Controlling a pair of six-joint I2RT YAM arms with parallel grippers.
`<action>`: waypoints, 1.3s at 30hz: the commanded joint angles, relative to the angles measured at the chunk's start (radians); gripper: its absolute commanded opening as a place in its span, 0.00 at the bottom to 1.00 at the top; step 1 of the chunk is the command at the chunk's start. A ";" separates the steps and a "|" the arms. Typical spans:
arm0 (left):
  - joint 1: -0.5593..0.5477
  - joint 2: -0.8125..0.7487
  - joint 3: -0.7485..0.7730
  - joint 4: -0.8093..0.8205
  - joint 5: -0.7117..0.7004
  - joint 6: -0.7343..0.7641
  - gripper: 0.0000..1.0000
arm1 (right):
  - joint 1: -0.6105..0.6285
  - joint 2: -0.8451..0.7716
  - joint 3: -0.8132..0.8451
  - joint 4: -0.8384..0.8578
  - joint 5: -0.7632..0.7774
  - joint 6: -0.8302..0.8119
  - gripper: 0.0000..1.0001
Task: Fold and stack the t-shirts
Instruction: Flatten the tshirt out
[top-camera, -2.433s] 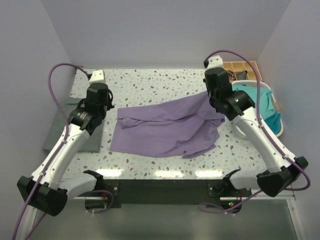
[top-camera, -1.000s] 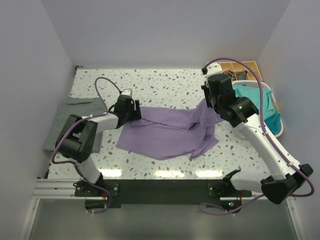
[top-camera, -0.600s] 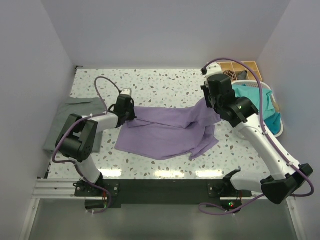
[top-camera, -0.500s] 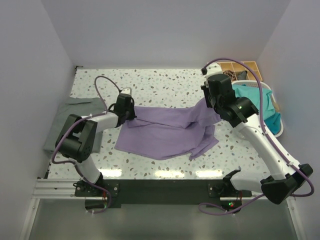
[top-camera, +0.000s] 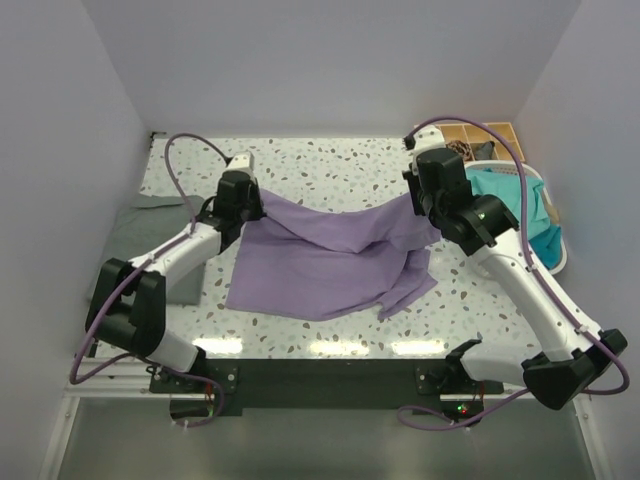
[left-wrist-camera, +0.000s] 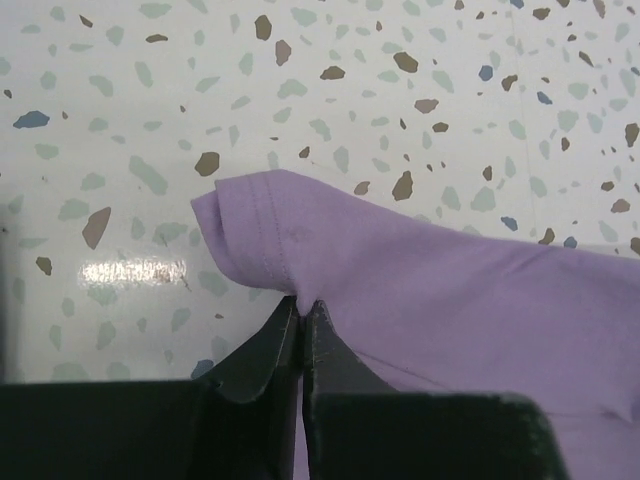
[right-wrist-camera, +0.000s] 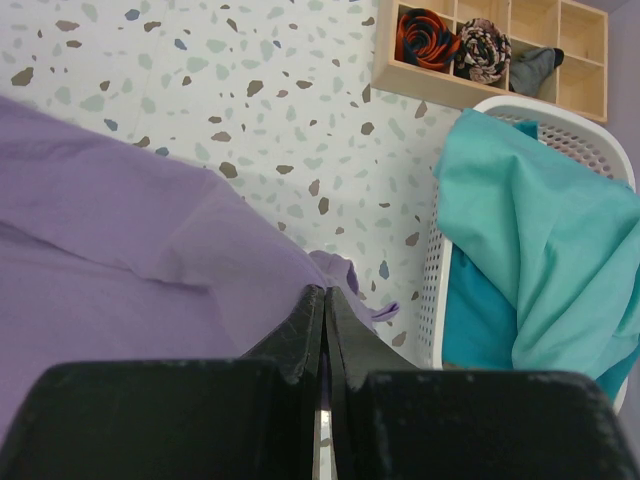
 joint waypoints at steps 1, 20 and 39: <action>0.009 0.002 0.016 0.011 -0.010 0.024 0.00 | -0.002 -0.031 0.007 0.035 0.009 0.002 0.00; 0.009 -0.780 0.381 -0.521 0.000 0.093 0.00 | -0.002 -0.419 0.287 -0.108 -0.046 0.014 0.00; 0.009 -0.894 0.478 -0.662 -0.050 0.022 0.00 | 0.000 -0.372 0.262 -0.110 -0.176 -0.019 0.00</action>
